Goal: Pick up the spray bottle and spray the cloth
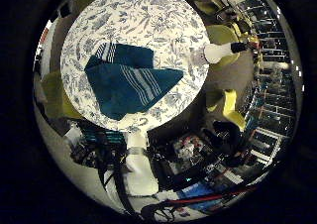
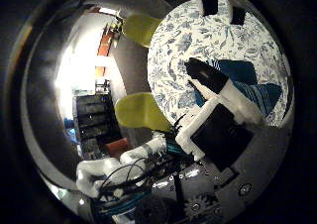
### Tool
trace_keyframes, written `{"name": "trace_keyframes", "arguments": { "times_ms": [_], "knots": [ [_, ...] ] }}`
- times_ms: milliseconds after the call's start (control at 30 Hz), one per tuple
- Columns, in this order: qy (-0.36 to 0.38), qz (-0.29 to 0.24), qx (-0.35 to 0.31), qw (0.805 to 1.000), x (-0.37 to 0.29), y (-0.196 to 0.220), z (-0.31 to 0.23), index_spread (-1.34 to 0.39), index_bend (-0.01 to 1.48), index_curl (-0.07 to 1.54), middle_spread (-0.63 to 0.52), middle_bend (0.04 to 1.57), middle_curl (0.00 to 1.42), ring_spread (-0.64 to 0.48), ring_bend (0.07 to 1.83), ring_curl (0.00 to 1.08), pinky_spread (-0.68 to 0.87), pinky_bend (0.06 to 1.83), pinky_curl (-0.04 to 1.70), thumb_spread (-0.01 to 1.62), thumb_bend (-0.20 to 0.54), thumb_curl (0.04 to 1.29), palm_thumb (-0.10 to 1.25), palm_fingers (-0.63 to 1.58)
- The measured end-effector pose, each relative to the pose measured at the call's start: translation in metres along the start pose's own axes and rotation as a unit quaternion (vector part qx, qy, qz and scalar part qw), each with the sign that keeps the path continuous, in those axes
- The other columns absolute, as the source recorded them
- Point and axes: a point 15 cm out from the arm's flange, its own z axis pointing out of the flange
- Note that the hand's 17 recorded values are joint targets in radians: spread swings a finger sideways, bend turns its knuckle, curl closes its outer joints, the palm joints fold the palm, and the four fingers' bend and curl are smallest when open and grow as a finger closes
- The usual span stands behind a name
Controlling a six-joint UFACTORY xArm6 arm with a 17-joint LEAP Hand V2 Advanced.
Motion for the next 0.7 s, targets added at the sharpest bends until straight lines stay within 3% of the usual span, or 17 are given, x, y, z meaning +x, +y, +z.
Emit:
{"name": "trace_keyframes", "arguments": {
  "times_ms": [333, 533, 700],
  "knots": [
    [-0.023, -0.009, 0.037, 0.999, -0.004, 0.004, -0.023, -0.37, 0.22, 0.5, -0.12, 0.53, 0.45, -0.02, 0.63, 0.24, 0.29, 0.48, 0.03, 1.17, -0.023, 0.38, 0.74, 0.56],
    [-0.066, 0.043, 0.092, 0.993, 0.027, 0.017, -0.044, -0.36, 0.19, 0.48, -0.12, 0.51, 0.45, -0.02, 0.65, 0.24, 0.27, 0.52, 0.03, 1.19, -0.019, 0.36, 0.69, 0.56],
    [-0.143, 0.088, 0.188, 0.968, 0.051, 0.022, -0.05, -0.35, 0.18, 0.46, -0.12, 0.55, 0.46, -0.03, 0.71, 0.25, 0.25, 0.56, 0.02, 1.19, -0.018, 0.37, 0.68, 0.58]
  ]
}}
